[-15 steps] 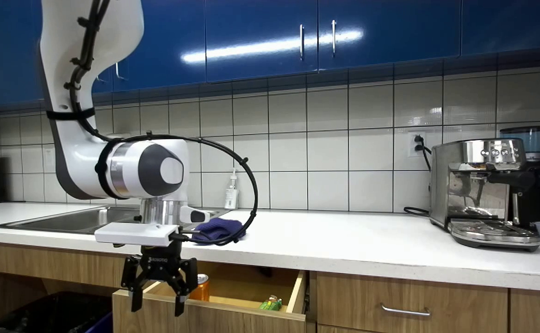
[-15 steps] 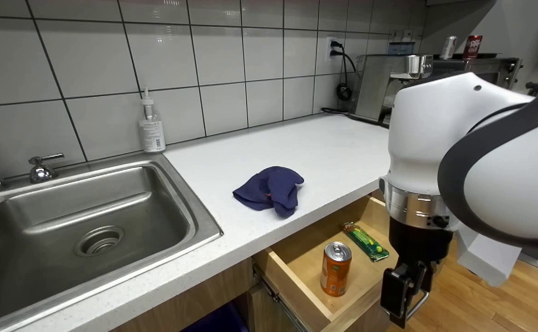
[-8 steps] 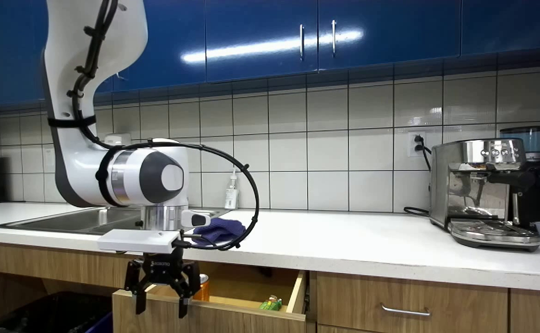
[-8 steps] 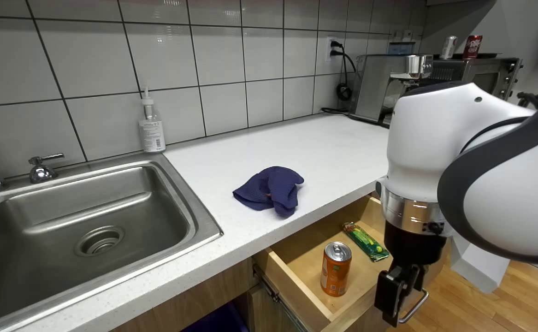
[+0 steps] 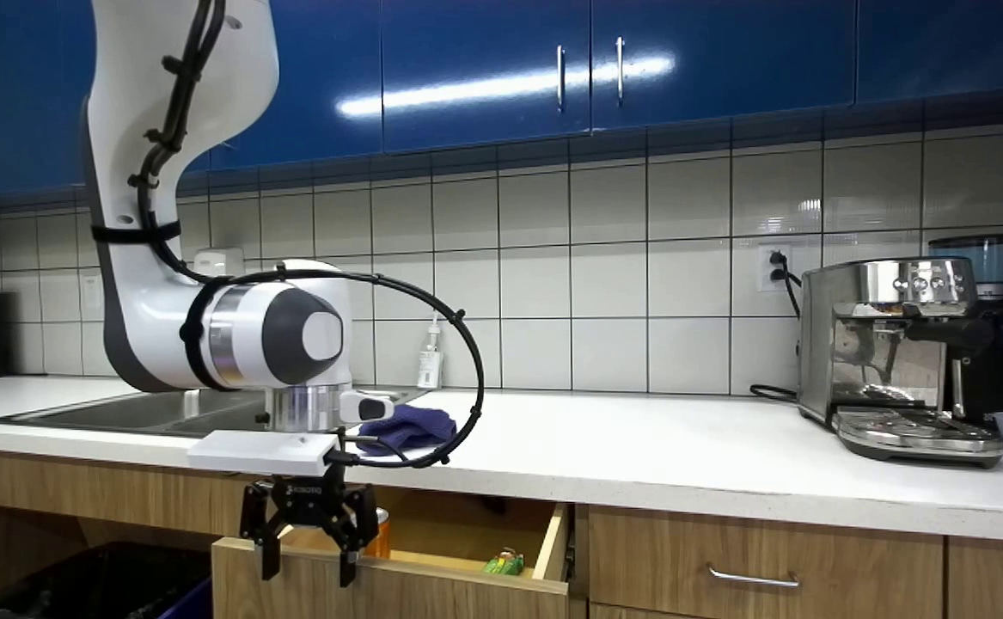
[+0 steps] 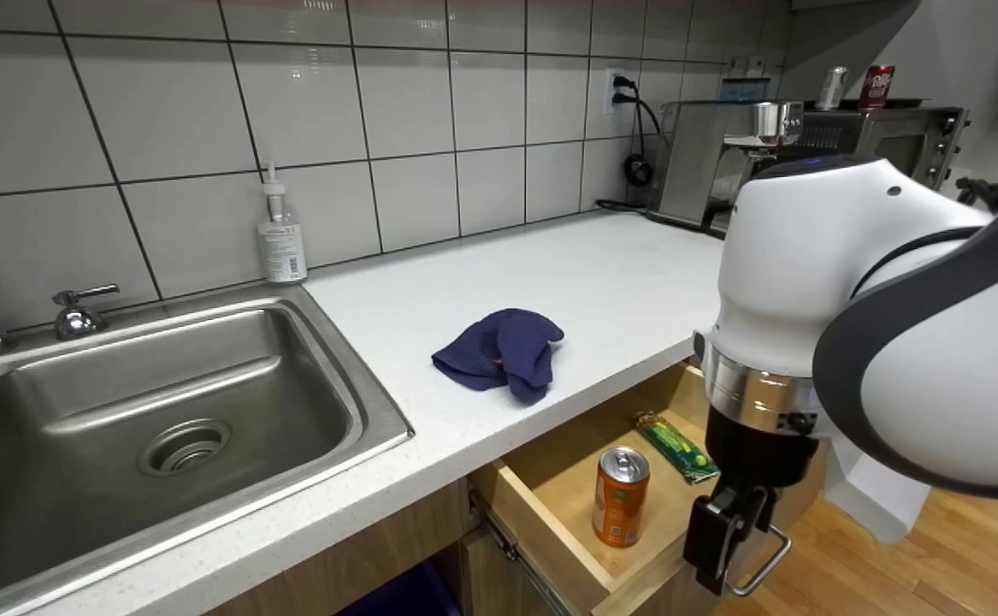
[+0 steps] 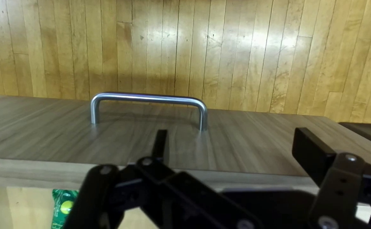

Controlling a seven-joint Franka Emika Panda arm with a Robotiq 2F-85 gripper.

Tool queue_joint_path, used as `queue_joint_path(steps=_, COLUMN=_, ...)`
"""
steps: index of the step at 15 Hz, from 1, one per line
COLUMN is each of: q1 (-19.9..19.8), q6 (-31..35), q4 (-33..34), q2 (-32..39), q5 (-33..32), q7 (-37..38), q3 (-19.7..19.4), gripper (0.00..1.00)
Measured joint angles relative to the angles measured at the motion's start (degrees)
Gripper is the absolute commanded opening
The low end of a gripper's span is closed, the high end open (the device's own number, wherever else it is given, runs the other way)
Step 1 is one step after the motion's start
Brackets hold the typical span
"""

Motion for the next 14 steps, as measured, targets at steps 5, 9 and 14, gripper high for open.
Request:
queue_joint_path(steps=5, q1=0.0, q6=1.8, q4=0.2, q2=0.2, q5=-1.1, q7=1.1, q3=-0.7, gripper=1.00)
queue_joint_path(steps=9, q1=0.0, q6=2.7, q4=0.8, q2=0.6, q5=-1.2, q7=1.4, q3=-1.1, gripper=1.00)
queue_joint_path(steps=14, q1=0.0, q6=3.4, q4=1.9, q2=1.2, q5=-1.9, q7=1.5, q3=-1.6, gripper=1.00)
